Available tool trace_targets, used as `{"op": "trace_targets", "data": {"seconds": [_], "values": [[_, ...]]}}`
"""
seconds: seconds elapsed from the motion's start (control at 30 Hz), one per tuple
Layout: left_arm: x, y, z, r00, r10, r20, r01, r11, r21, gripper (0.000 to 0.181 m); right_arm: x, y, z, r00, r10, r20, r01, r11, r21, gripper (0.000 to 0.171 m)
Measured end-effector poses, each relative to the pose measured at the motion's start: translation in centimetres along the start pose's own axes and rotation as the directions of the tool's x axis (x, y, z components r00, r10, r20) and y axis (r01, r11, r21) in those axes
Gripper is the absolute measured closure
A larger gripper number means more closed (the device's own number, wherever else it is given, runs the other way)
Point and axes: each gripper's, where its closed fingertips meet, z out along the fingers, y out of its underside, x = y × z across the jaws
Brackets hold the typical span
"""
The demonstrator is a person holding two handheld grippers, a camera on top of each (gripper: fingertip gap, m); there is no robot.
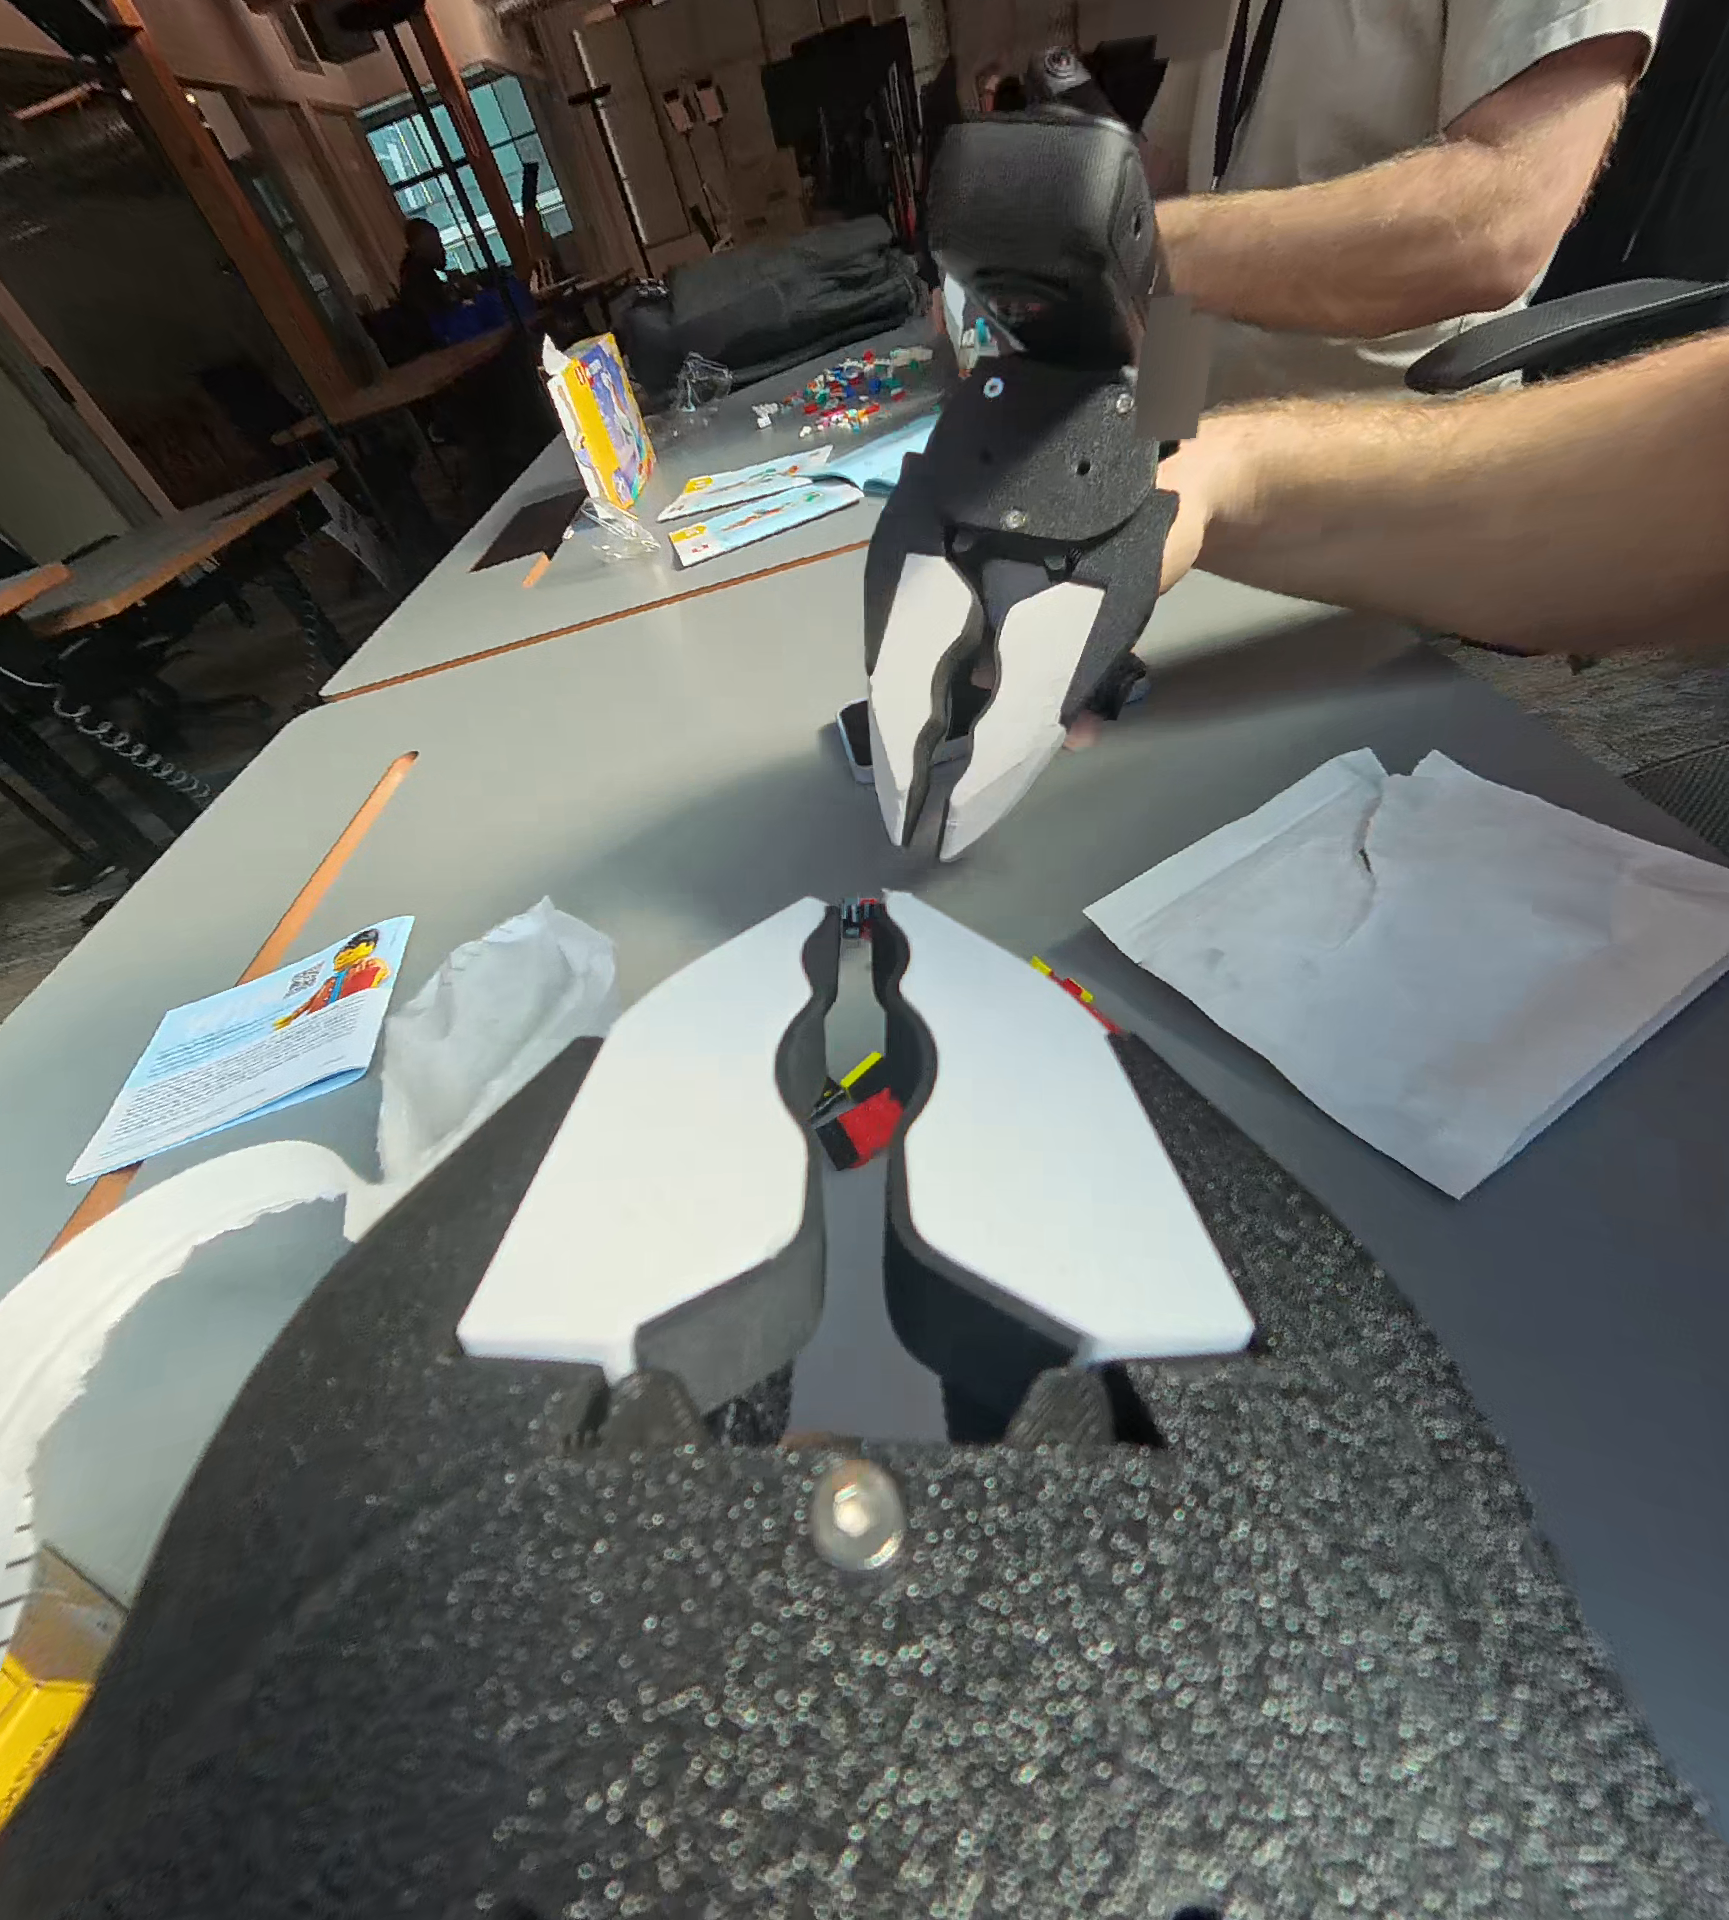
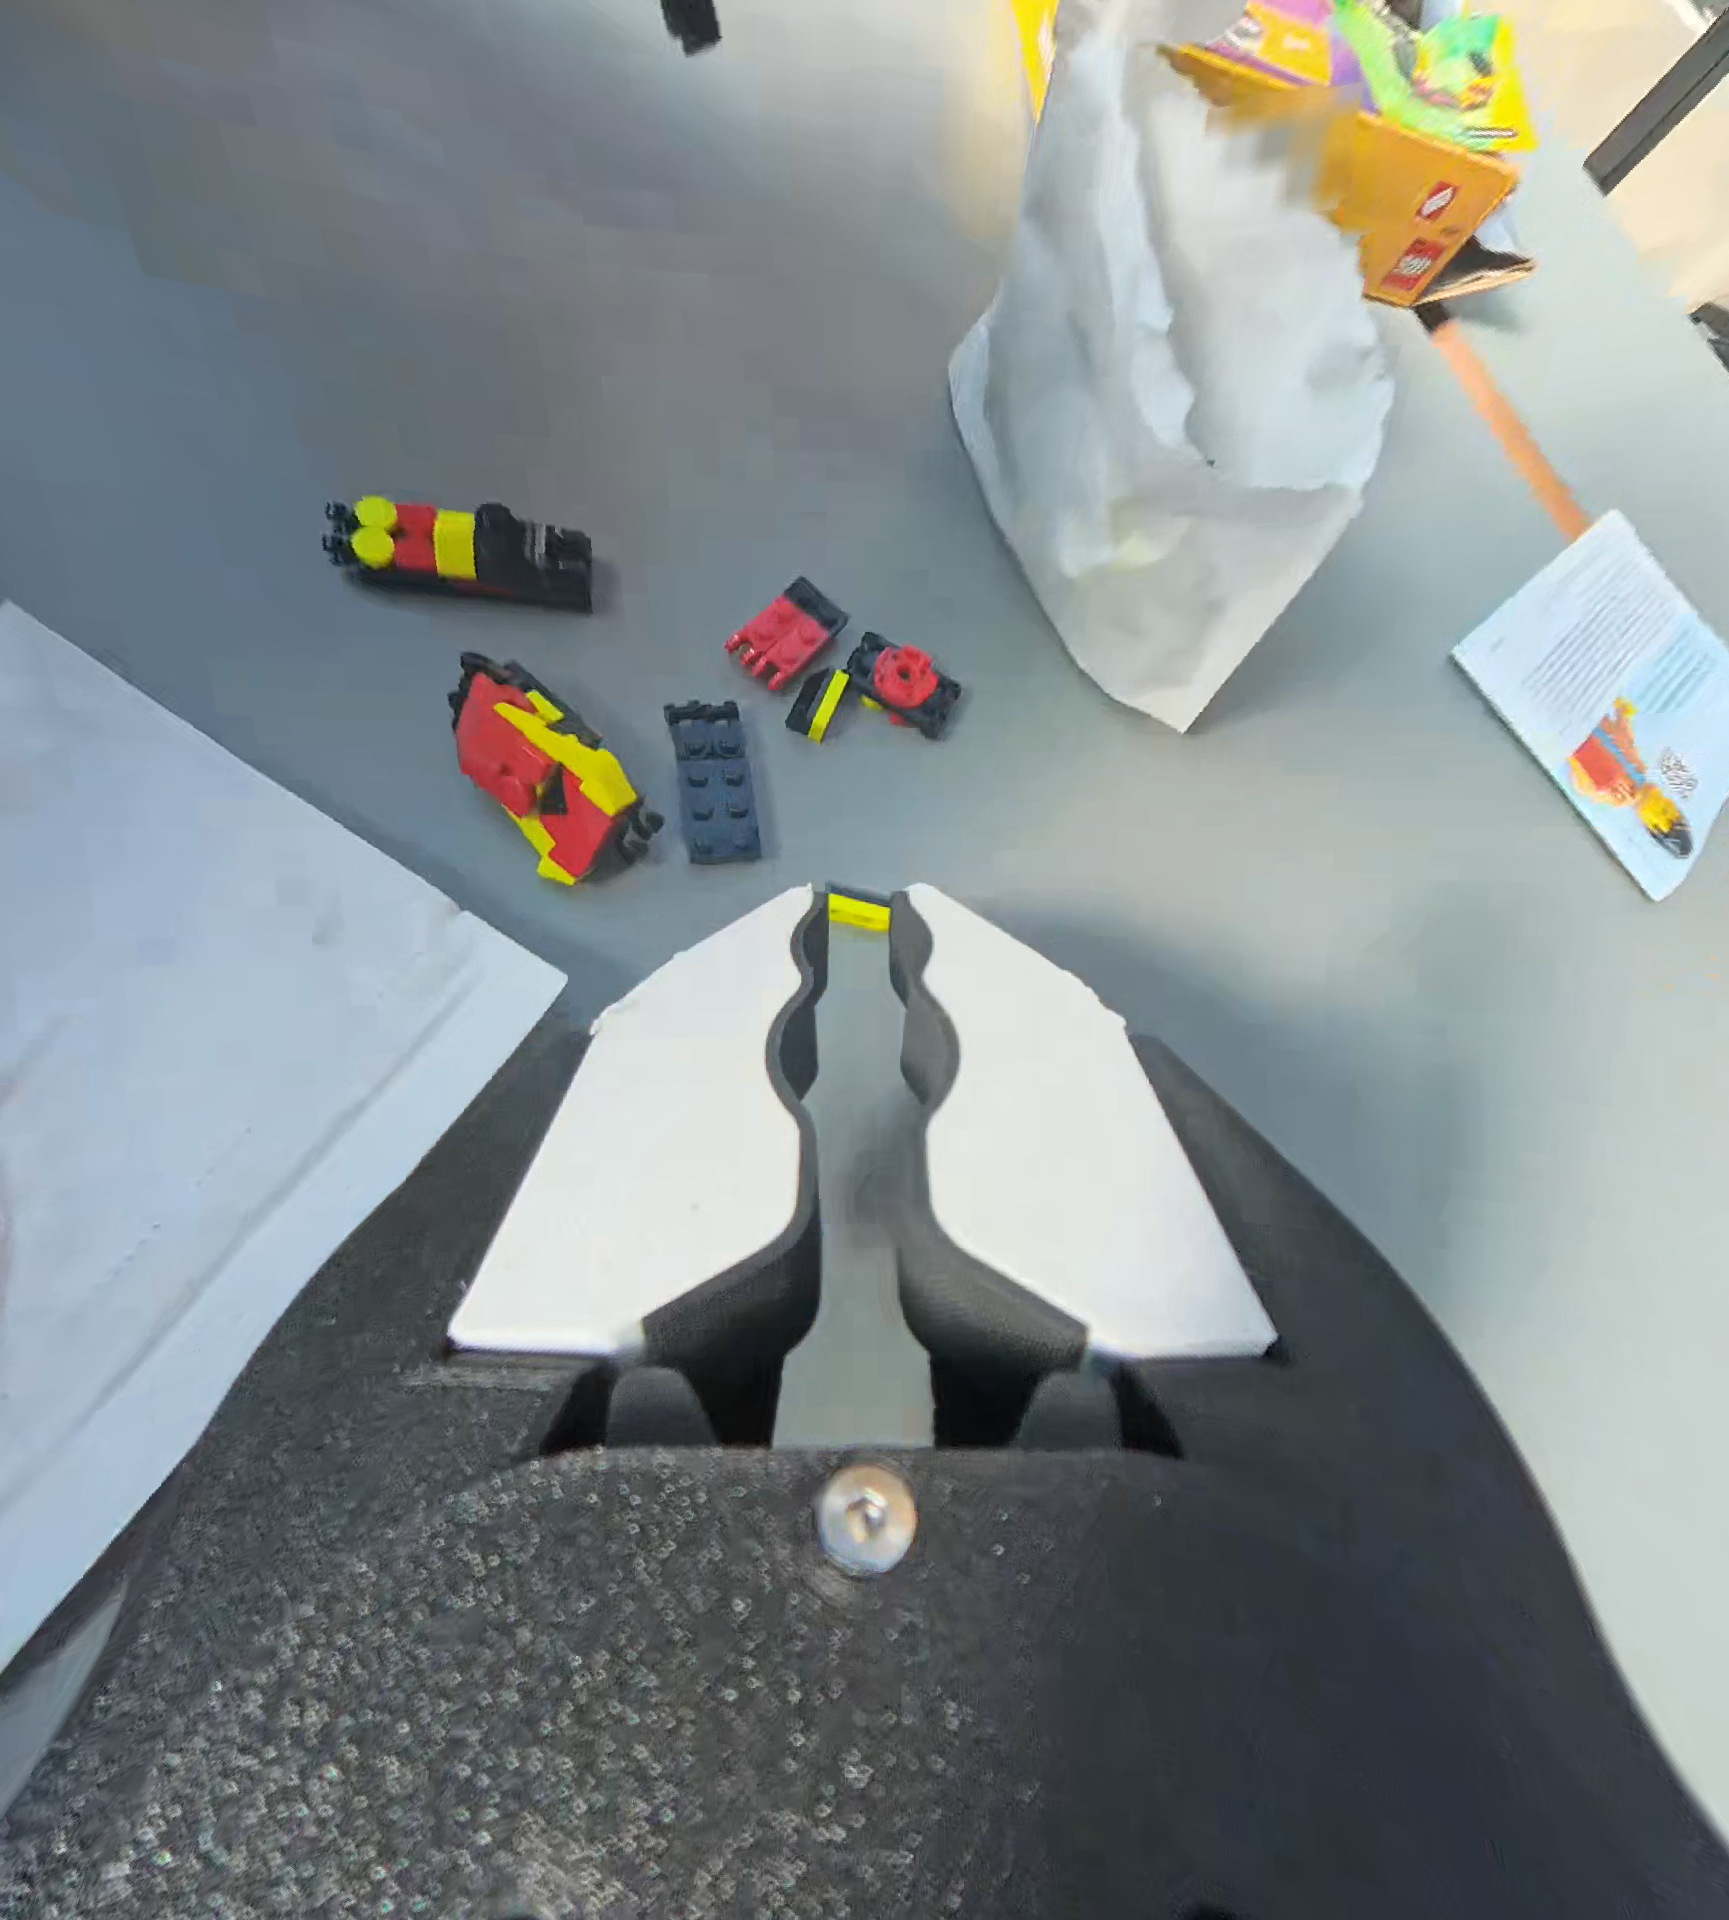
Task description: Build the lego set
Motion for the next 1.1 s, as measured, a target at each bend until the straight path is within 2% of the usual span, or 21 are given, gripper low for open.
{"op": "trace_targets", "data": {"seconds": [0.13, 0.27, 0.37, 0.6, 0.73, 0.8, 0.83, 0.9, 0.93, 1.0, 1.07, 1.1], "values": [[-0.4, 0.3, -0.4, 0.999, -0.049, -0.012, 0.048, 0.999, -0.010, 0.176, -0.3, 0.4, 1.5, 0.997, -0.063, 0.054, 0.065, 0.997, -0.035, 0.151], [-1.1, -0.1, -0.9, 0.991, -0.134, -0.014, 0.135, 0.989, 0.055, 0.176, -1.3, -0.9, 1.6, 0.992, -0.067, 0.105, 0.067, 0.998, -0.004, 0.155], [-1.3, -0.2, -1.1, 0.992, -0.125, -0.012, 0.125, 0.990, 0.065, 0.176, -2.4, 0.1, 2.7, 0.987, -0.087, 0.132, 0.097, 0.993, -0.073, 0.152], [-1.0, 0.3, -0.9, 0.993, -0.117, -0.019, 0.117, 0.992, 0.039, 0.176, -3.0, 0.0, 4.7, 0.986, -0.061, 0.155, 0.074, 0.994, -0.076, 0.145], [-1.4, 0.4, -0.9, 0.990, -0.140, -0.001, 0.140, 0.988, 0.061, 0.176, -2.9, -0.4, 5.5, 0.987, -0.072, 0.144, 0.085, 0.992, -0.089, 0.155], [-1.6, -0.1, -1.1, 0.989, -0.147, 0.018, 0.145, 0.985, 0.095, 0.176, -1.7, -1.2, 5.1, 0.994, -0.089, 0.057, 0.092, 0.994, -0.054, 0.155], [-1.7, -0.4, -1.2, 0.988, -0.153, 0.025, 0.149, 0.983, 0.110, 0.176, -0.8, -2.6, 4.3, 0.995, -0.099, -0.012, 0.099, 0.995, 0.014, 0.156], [-2.1, -1.0, -1.3, 0.981, -0.184, 0.056, 0.174, 0.973, 0.148, 0.176, 1.4, -6.3, 1.4, 0.956, -0.145, -0.254, 0.185, 0.972, 0.143, 0.156], [-2.4, -1.3, -1.3, 0.972, -0.223, 0.074, 0.208, 0.964, 0.167, 0.176, 2.3, -8.4, -0.3, 0.893, -0.195, -0.406, 0.281, 0.946, 0.163, 0.156], [-3.2, -2.1, -1.3, 0.936, -0.336, 0.105, 0.308, 0.925, 0.222, 0.176, 2.8, -11.2, -2.6, 0.713, -0.319, -0.624, 0.455, 0.888, 0.066, 0.155], [-3.5, -2.8, -1.2, 0.900, -0.422, 0.110, 0.384, 0.886, 0.260, 0.176, 2.4, -12.6, -2.9, 0.560, -0.449, -0.696, 0.545, 0.832, -0.098, 0.156], [-3.5, -3.0, -1.0, 0.888, -0.446, 0.109, 0.406, 0.874, 0.266, 0.176, 2.2, -13.1, -2.7, 0.510, -0.495, -0.703, 0.569, 0.807, -0.155, 0.156]]}}
